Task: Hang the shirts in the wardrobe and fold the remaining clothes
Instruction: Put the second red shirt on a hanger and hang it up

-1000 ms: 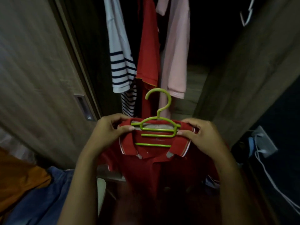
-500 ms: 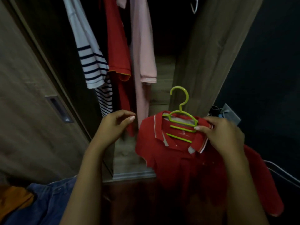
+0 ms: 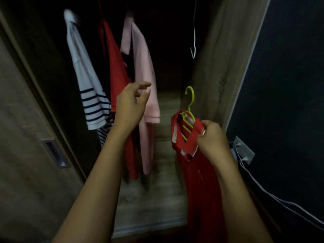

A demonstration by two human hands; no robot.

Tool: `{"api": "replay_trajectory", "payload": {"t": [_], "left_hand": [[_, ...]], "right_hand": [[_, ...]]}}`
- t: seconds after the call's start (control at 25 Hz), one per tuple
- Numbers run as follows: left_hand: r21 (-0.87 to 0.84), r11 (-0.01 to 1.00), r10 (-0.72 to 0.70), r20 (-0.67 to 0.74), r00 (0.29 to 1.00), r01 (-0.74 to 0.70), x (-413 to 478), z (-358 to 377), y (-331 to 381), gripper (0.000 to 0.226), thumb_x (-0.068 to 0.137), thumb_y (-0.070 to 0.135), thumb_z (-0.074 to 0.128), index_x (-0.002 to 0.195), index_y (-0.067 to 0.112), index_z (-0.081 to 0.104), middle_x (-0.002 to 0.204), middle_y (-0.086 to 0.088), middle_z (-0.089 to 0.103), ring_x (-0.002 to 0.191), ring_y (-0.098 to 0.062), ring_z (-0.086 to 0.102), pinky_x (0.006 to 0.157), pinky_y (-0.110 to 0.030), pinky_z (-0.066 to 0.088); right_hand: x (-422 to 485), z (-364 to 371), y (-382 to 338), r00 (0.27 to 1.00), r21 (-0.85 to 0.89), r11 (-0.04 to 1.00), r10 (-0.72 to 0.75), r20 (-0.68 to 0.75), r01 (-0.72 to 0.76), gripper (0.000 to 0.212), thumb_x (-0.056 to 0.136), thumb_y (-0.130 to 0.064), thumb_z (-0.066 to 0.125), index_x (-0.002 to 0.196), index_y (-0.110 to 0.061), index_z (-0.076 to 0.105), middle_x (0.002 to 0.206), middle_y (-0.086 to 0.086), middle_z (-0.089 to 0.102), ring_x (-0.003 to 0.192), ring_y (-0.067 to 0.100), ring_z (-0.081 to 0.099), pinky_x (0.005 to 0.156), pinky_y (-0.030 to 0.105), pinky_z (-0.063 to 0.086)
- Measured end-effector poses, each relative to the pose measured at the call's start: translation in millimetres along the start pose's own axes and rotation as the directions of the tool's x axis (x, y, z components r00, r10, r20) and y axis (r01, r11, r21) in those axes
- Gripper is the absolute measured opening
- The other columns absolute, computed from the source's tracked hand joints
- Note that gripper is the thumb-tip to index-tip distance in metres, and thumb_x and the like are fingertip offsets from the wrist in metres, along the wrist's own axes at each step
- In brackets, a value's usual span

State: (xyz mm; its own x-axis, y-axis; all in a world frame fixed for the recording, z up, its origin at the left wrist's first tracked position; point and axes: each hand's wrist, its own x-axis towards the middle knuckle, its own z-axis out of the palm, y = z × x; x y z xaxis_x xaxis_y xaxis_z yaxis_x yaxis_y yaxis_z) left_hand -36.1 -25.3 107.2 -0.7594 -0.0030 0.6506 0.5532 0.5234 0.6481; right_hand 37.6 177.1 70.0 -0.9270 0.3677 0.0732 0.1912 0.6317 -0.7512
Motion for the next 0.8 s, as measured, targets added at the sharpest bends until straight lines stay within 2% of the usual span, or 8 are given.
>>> {"api": "replay_trajectory", "payload": {"t": [0.12, 0.24, 0.28, 0.36, 0.44, 0.56, 0.68, 0.8], "left_hand": [[0.104, 0.99, 0.099, 0.008, 0.995, -0.099, 43, 7, 15, 0.032, 0.09, 0.019, 0.052, 0.121, 0.02, 0.06, 0.125, -0.005, 0.055, 0.112, -0.017, 0.053, 0.096, -0.028, 0.042], [0.222, 0.973, 0.038, 0.097, 0.995, -0.059, 86, 18, 26, 0.038, 0.092, 0.02, 0.051, 0.13, 0.022, 0.053, 0.151, -0.012, 0.029, 0.138, -0.021, 0.029, 0.102, -0.023, 0.026], [0.25, 0.968, 0.008, 0.11, 0.994, -0.036, 99, 22, 28, 0.04, 0.092, 0.021, 0.052, 0.131, 0.023, 0.052, 0.154, -0.012, 0.021, 0.141, -0.021, 0.024, 0.103, -0.023, 0.025], [0.346, 0.938, -0.047, 0.116, 0.992, 0.004, 124, 26, 27, 0.04, 0.091, 0.024, 0.052, 0.131, 0.021, 0.053, 0.156, -0.012, 0.017, 0.139, -0.024, 0.028, 0.106, -0.031, 0.031], [0.459, 0.887, -0.116, 0.103, 0.988, 0.056, 145, 24, 26, 0.039, 0.092, 0.028, 0.049, 0.128, 0.015, 0.056, 0.152, -0.012, 0.028, 0.128, -0.028, 0.043, 0.098, -0.034, 0.039], [0.561, 0.816, -0.22, 0.079, 0.972, 0.139, 160, 22, 25, 0.034, 0.093, 0.03, 0.045, 0.117, 0.012, 0.062, 0.128, -0.014, 0.056, 0.112, -0.034, 0.054, 0.084, -0.035, 0.042], [0.597, 0.786, -0.234, 0.048, 0.971, 0.16, 178, 17, 25, 0.033, 0.093, 0.03, 0.043, 0.118, 0.016, 0.06, 0.12, -0.014, 0.06, 0.11, -0.037, 0.055, 0.084, -0.039, 0.043], [0.603, 0.786, -0.195, 0.035, 0.98, 0.135, 204, 8, 24, 0.033, 0.092, 0.03, 0.042, 0.118, 0.015, 0.058, 0.113, -0.015, 0.063, 0.105, -0.038, 0.057, 0.079, -0.04, 0.043]], "right_hand": [[18, -4, -29, 0.998, 0.053, 0.998, -0.035, 0.052, 0.032, 0.034, 0.088, -0.011, 0.057, 0.121, -0.018, 0.057, 0.105, 0.007, 0.066, 0.081, 0.018, 0.065, 0.06, 0.017, 0.045], [40, -12, -61, 0.992, 0.11, 0.987, -0.123, 0.034, 0.118, 0.04, 0.086, -0.008, 0.059, 0.125, -0.018, 0.055, 0.111, 0.008, 0.065, 0.093, 0.023, 0.065, 0.072, 0.027, 0.053], [48, -15, -71, 0.989, 0.122, 0.982, -0.147, 0.02, 0.144, 0.039, 0.086, -0.006, 0.058, 0.124, -0.016, 0.056, 0.112, 0.008, 0.065, 0.097, 0.025, 0.064, 0.077, 0.028, 0.052], [69, -20, -94, 0.988, 0.16, 0.976, -0.156, 0.023, 0.15, 0.036, 0.084, -0.002, 0.059, 0.119, -0.011, 0.059, 0.11, 0.01, 0.064, 0.1, 0.027, 0.063, 0.074, 0.025, 0.045], [93, -23, -120, 0.982, 0.184, 0.966, -0.187, 0.026, 0.179, 0.029, 0.085, -0.003, 0.058, 0.114, -0.006, 0.06, 0.108, 0.013, 0.064, 0.102, 0.03, 0.062, 0.07, 0.024, 0.04], [129, -29, -162, 0.966, 0.191, 0.948, -0.256, -0.026, 0.256, 0.022, 0.087, -0.006, 0.057, 0.108, -0.003, 0.062, 0.106, 0.015, 0.065, 0.097, 0.032, 0.063, 0.068, 0.026, 0.041], [160, -43, -204, 0.954, 0.163, 0.94, -0.291, -0.074, 0.299, 0.013, 0.085, -0.006, 0.06, 0.098, -0.004, 0.064, 0.093, 0.012, 0.061, 0.09, 0.032, 0.064, 0.063, 0.027, 0.043], [189, -52, -241, 0.926, 0.127, 0.92, -0.356, -0.126, 0.371, 0.013, 0.087, 0.0, 0.049, 0.094, -0.004, 0.06, 0.094, 0.012, 0.058, 0.093, 0.032, 0.062, 0.066, 0.03, 0.044]]}}
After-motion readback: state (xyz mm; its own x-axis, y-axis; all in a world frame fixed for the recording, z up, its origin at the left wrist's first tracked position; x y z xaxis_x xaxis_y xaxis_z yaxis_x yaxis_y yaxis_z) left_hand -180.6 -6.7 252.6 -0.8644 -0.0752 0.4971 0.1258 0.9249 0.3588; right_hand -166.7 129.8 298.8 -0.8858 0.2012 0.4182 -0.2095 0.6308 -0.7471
